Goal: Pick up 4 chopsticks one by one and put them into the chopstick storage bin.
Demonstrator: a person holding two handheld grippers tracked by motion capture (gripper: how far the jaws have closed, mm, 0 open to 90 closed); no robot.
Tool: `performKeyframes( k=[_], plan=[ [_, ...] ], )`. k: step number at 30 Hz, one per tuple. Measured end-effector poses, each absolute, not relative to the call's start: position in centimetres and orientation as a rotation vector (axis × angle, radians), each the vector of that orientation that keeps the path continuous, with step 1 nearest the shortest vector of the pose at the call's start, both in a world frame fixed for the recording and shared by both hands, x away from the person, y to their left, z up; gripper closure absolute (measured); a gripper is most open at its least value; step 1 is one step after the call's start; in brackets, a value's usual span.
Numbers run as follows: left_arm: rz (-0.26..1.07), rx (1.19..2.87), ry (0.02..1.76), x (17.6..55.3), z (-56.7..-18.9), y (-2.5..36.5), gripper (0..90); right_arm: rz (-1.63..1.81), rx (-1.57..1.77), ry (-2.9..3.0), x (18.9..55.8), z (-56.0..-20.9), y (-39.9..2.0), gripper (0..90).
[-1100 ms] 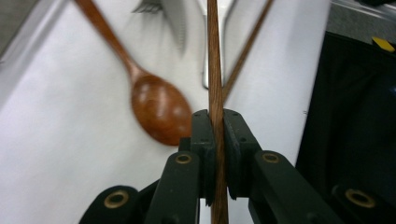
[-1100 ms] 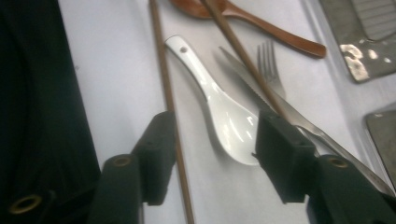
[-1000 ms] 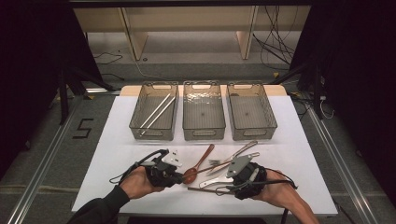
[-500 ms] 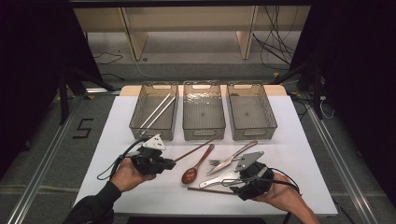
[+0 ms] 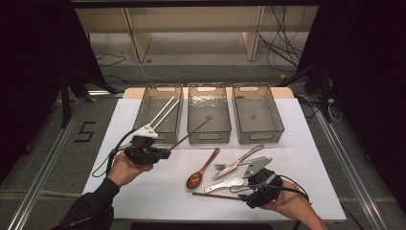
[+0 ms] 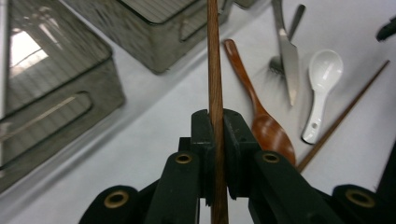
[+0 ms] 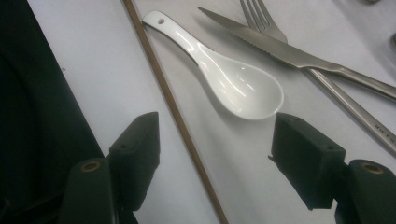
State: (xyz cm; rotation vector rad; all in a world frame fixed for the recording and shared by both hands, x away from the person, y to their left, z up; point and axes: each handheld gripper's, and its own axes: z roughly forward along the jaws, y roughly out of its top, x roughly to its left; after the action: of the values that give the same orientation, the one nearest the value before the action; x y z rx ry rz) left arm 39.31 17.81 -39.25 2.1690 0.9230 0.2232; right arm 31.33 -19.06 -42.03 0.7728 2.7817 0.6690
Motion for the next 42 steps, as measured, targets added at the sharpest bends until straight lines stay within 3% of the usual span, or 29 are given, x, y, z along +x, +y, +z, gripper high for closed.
performKeyframes(
  k=[24,42],
  plan=[
    [0.308,2.053,1.141,46.5,-38.2,20.1,83.5,0.657,0.789,2.785,31.1,-42.3,-19.4,31.5],
    [0.312,2.004,1.329,51.3,-39.5,21.6,83.3,0.652,0.780,2.796,31.0,-42.4,-19.4,29.9]
  ],
)
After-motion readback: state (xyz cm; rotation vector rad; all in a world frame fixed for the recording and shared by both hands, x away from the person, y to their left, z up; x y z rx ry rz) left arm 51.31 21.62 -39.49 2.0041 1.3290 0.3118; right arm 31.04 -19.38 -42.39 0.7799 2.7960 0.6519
